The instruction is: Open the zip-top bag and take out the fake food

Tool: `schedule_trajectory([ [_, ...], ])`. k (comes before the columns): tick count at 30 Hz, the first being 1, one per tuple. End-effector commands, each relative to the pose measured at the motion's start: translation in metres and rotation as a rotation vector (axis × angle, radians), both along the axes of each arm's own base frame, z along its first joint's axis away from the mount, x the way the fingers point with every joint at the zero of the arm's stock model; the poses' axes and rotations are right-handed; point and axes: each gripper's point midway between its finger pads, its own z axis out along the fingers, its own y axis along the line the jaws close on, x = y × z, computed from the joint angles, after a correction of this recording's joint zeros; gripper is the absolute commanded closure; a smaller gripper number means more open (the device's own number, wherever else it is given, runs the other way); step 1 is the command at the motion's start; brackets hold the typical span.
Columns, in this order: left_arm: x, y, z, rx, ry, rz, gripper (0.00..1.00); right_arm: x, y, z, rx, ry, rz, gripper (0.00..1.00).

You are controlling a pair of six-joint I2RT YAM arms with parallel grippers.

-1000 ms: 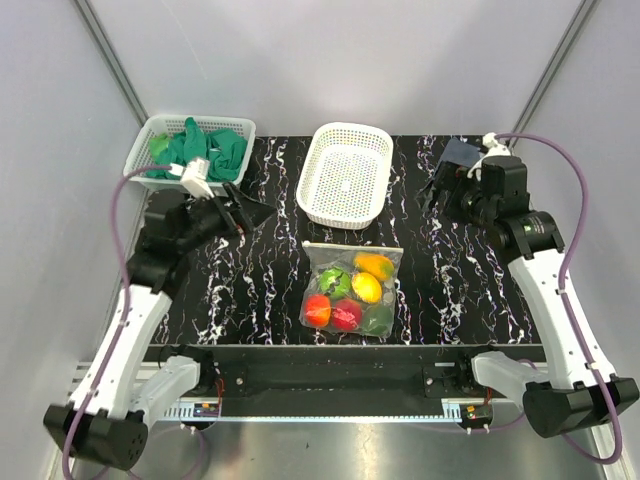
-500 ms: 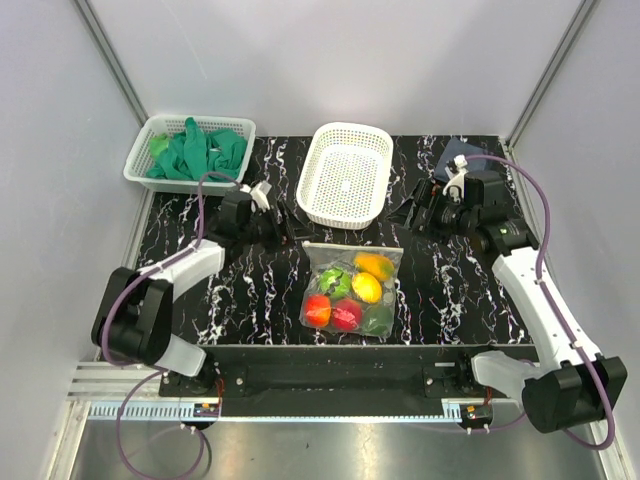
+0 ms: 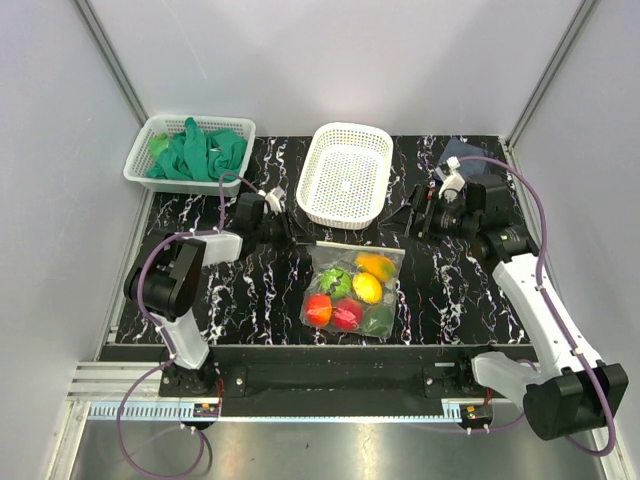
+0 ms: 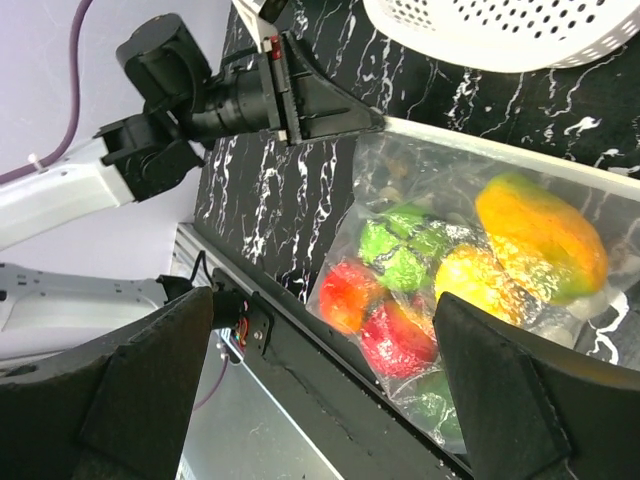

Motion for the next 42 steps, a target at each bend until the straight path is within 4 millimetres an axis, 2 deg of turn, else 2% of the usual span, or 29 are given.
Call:
schedule_trajectory([
  [1, 0.011, -0.016, 0.031, -0.12, -0.138, -0.076, 0.77, -0.001, 0.008, 0.006, 0.03, -0.031, 0.072, 0.0],
  [3, 0.013, -0.017, 0.037, -0.125, -0.157, -0.09, 0.87, 0.0, 0.01, 0.005, 0.04, -0.015, 0.088, 0.0],
  [5, 0.012, -0.017, 0.042, -0.118, -0.165, -0.111, 0.91, 0.004, 0.012, 0.003, 0.041, -0.014, 0.096, 0.0],
  [6, 0.014, -0.019, 0.047, -0.121, -0.175, -0.118, 0.98, 0.005, 0.012, 0.002, 0.044, -0.015, 0.1, 0.0],
  [7, 0.013, -0.02, 0.054, -0.129, -0.19, -0.133, 1.0, 0.007, 0.013, 0.003, 0.046, -0.024, 0.103, 0.0],
  [9, 0.013, -0.021, 0.066, -0.138, -0.215, -0.147, 1.0, 0.01, 0.015, 0.002, 0.047, -0.021, 0.113, 0.0],
  [12, 0.01, -0.023, 0.096, -0.151, -0.279, -0.186, 1.0, 0.017, 0.021, 0.013, 0.077, -0.087, 0.15, 0.0],
  [14, 0.008, -0.026, 0.125, -0.165, -0.354, -0.233, 1.0, 0.018, 0.025, 0.015, 0.112, -0.102, 0.166, 0.0],
  [15, 0.001, -0.029, 0.133, -0.176, -0.354, -0.267, 1.0, 0.02, 0.029, 0.025, 0.136, -0.159, 0.193, 0.0],
  [17, -0.004, -0.032, 0.16, -0.195, -0.417, -0.311, 1.0, 0.021, 0.036, 0.031, 0.162, -0.194, 0.235, 0.01],
  [19, -0.015, -0.035, 0.177, -0.216, -0.445, -0.362, 1.0, 0.026, 0.039, 0.043, 0.162, -0.263, 0.262, 0.02],
  [22, -0.027, -0.038, 0.197, -0.239, -0.491, -0.422, 1.0, 0.036, 0.042, 0.05, 0.135, -0.351, 0.292, 0.03],
  [25, -0.036, -0.038, 0.202, -0.232, -0.5, -0.462, 1.0, 0.041, 0.046, 0.046, 0.092, -0.436, 0.342, 0.04],
  [29, -0.048, -0.04, 0.21, -0.244, -0.513, -0.507, 1.0, 0.051, 0.05, 0.029, 0.04, -0.505, 0.415, 0.05],
  [30, -0.052, -0.04, 0.211, -0.239, -0.503, -0.511, 1.0, 0.044, 0.054, 0.029, 0.061, -0.516, 0.476, 0.07],
  [34, -0.059, -0.041, 0.218, -0.231, -0.522, -0.523, 1.0, 0.036, 0.076, 0.02, 0.05, -0.559, 0.576, 0.09],
  [38, -0.068, -0.042, 0.227, -0.241, -0.544, -0.543, 1.0, 0.039, 0.096, 0.0, 0.021, -0.557, 0.62, 0.11],
  [42, -0.078, -0.043, 0.236, -0.252, -0.557, -0.563, 1.0, 0.042, 0.106, -0.01, 0.013, -0.546, 0.644, 0.15],
])
